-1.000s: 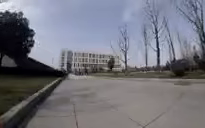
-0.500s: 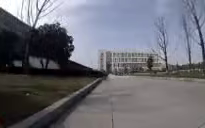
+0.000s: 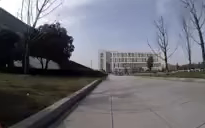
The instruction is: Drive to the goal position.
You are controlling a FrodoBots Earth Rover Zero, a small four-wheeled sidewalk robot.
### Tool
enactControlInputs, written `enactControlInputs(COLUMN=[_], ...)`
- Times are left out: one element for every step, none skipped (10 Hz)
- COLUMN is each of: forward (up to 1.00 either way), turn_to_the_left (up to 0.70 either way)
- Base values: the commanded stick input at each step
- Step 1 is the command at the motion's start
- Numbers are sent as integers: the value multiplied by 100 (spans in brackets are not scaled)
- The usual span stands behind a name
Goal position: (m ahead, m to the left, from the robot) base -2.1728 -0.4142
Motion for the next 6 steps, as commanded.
enactControlInputs(forward=[-69, -70, -48, 0, 0, 0], turn_to_the_left=[0, 0, 0, 0, 0, 0])
